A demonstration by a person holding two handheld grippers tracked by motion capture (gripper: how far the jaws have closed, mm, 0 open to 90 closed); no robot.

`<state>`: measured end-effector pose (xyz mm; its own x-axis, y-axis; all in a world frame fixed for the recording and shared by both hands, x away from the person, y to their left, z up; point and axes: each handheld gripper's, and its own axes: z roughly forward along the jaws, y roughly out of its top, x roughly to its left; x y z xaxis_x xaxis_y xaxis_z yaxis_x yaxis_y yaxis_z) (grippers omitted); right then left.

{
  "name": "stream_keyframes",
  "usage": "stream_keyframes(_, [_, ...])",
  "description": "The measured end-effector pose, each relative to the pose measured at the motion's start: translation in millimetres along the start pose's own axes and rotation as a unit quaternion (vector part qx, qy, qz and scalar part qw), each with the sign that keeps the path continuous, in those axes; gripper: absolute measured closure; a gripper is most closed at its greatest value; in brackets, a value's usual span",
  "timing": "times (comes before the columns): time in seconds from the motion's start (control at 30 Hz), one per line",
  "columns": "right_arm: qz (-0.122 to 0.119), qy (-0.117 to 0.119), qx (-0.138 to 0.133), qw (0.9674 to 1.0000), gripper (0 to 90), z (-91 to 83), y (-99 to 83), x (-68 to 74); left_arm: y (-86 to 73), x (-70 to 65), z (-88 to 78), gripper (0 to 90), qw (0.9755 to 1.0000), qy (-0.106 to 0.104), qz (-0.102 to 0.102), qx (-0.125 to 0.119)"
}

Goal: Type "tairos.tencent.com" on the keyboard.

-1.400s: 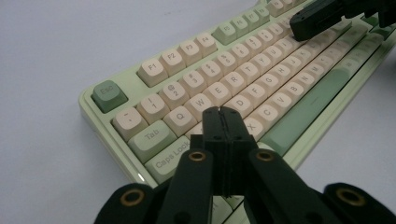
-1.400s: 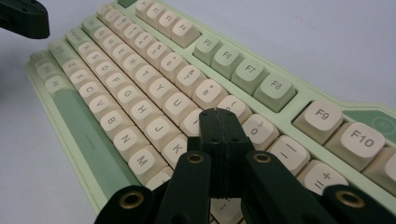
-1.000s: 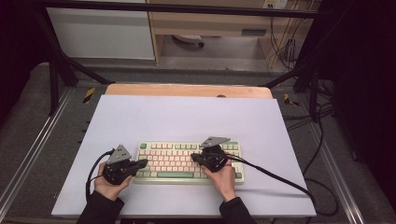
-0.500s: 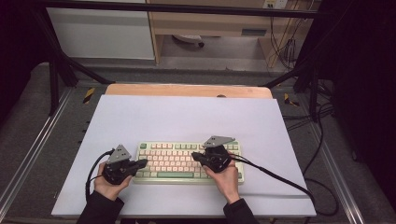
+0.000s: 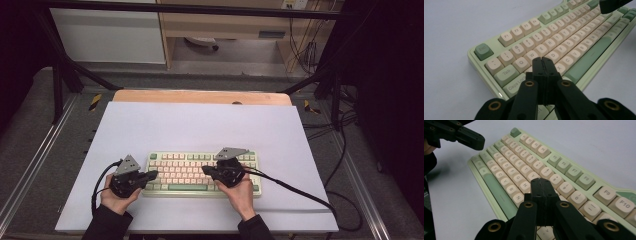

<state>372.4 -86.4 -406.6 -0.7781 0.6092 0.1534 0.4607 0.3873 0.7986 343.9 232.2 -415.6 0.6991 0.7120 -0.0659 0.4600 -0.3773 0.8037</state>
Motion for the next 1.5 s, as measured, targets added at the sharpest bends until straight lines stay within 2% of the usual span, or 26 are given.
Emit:
stream_keyframes(0.57, [0.005, 0.021, 0.019, 0.9996, 90.0, 17.6, -14.3, 7.6, -0.1, -0.4, 0.3, 89.9, 1.0, 0.0, 0.001, 0.0])
stream_keyframes(1.13, [-0.001, 0.016, 0.029, 0.9994, 90.0, 25.1, -21.8, 9.8, -0.1, -0.5, 0.4, 89.9, 1.0, -0.001, 0.002, 0.001])
stream_keyframes(1.33, [-0.001, 0.017, 0.028, 0.9995, 90.0, 21.5, -19.5, 9.6, 0.0, -0.4, -0.2, 89.6, 1.0, -0.001, 0.001, -0.001])
stream_keyframes(1.5, [-0.008, 0.006, 0.019, 0.9998, 90.0, 10.7, -12.9, 6.8, 0.6, 0.2, -2.2, 85.3, 1.0, -0.004, 0.001, -0.006])
